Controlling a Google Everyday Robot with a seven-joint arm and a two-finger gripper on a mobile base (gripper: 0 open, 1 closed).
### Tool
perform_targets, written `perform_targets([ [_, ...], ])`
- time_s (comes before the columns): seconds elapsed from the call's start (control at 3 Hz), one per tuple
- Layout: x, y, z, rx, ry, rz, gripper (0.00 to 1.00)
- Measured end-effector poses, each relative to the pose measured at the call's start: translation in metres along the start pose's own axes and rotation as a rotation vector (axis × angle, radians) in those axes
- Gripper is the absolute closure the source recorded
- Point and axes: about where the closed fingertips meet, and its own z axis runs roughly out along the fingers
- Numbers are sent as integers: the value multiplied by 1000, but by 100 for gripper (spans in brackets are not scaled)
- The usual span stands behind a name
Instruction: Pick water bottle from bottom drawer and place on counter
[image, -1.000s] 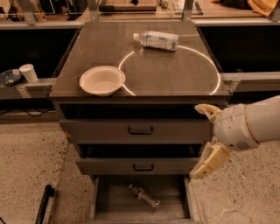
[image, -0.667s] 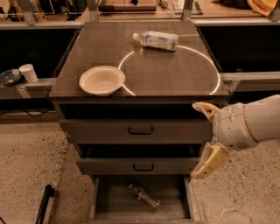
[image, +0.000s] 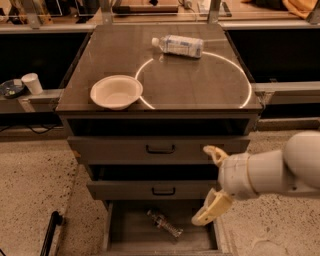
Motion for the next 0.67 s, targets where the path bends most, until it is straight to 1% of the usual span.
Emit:
perform_targets([
  [0.33, 37, 47, 70, -30, -32, 49, 0],
  [0.67, 69, 79, 118, -16, -101, 111, 0],
])
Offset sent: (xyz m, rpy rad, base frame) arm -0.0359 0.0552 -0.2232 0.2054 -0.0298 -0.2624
